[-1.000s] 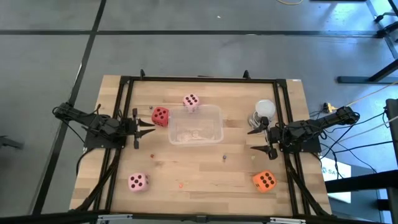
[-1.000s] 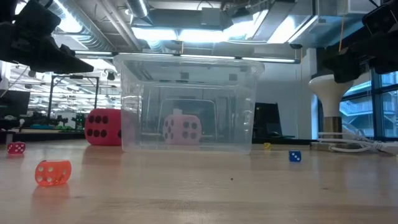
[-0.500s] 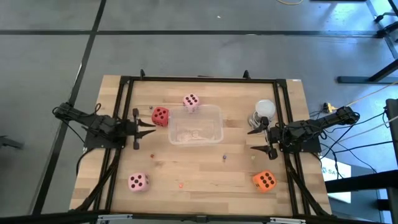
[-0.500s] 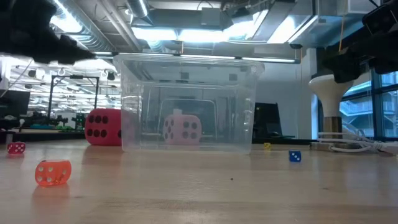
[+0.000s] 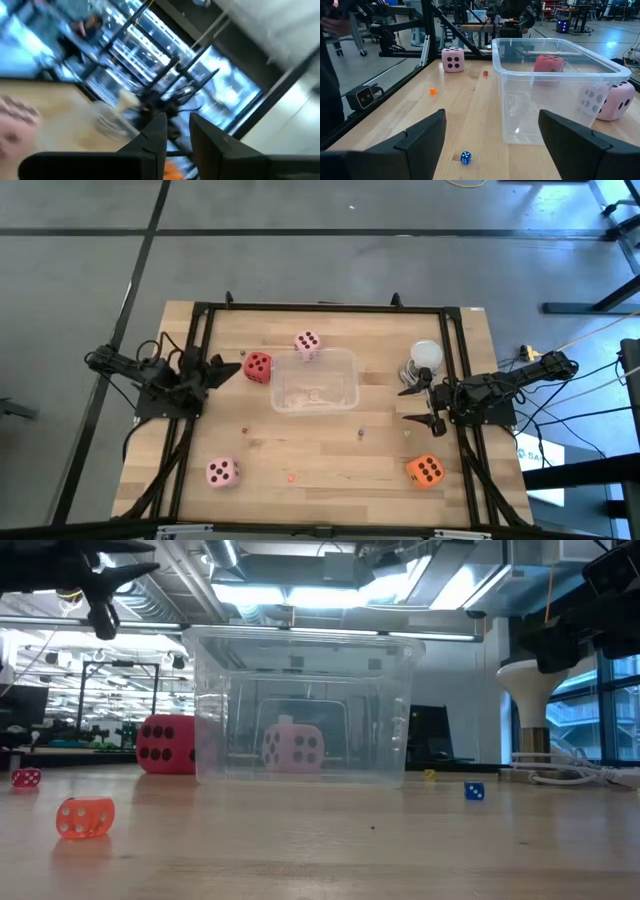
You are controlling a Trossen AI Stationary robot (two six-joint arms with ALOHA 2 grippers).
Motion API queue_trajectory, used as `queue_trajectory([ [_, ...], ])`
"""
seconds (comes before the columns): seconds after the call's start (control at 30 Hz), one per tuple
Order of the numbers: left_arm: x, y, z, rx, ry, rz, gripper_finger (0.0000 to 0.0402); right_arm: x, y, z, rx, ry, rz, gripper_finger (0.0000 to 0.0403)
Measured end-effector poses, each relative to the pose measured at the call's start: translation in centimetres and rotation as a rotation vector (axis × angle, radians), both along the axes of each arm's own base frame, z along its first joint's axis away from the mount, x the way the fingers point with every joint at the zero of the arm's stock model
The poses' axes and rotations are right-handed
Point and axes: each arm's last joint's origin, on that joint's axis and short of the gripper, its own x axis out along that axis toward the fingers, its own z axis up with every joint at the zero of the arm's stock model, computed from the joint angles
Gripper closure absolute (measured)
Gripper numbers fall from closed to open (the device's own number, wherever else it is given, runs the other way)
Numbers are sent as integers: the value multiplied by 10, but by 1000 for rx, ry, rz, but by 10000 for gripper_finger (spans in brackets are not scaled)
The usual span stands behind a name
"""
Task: Pick & Place Dice
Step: Put the small green dice into the transparent bin
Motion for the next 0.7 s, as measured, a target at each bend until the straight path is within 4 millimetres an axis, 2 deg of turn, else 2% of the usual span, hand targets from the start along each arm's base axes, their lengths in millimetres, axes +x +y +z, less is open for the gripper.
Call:
queue_trajectory([
  [0.07, 0, 1, -1, -72, -12, 31, 325, 0, 0, 0, 0, 0, 0, 87],
  [0.23, -1, 4, -1, -112, -9, 119, 325, 0, 0, 0, 0, 0, 0, 87],
  [0.43, -4, 9, -1, -142, 6, 314, 325, 0, 0, 0, -6, -3, -10, 87],
  [0.6, -6, 10, 2, -180, -32, 341, 325, 0, 0, 3, 12, -27, -16, 87],
  [0.7, -8, 10, 5, -215, -81, 331, 325, 0, 0, 5, 85, -42, -10, 87],
])
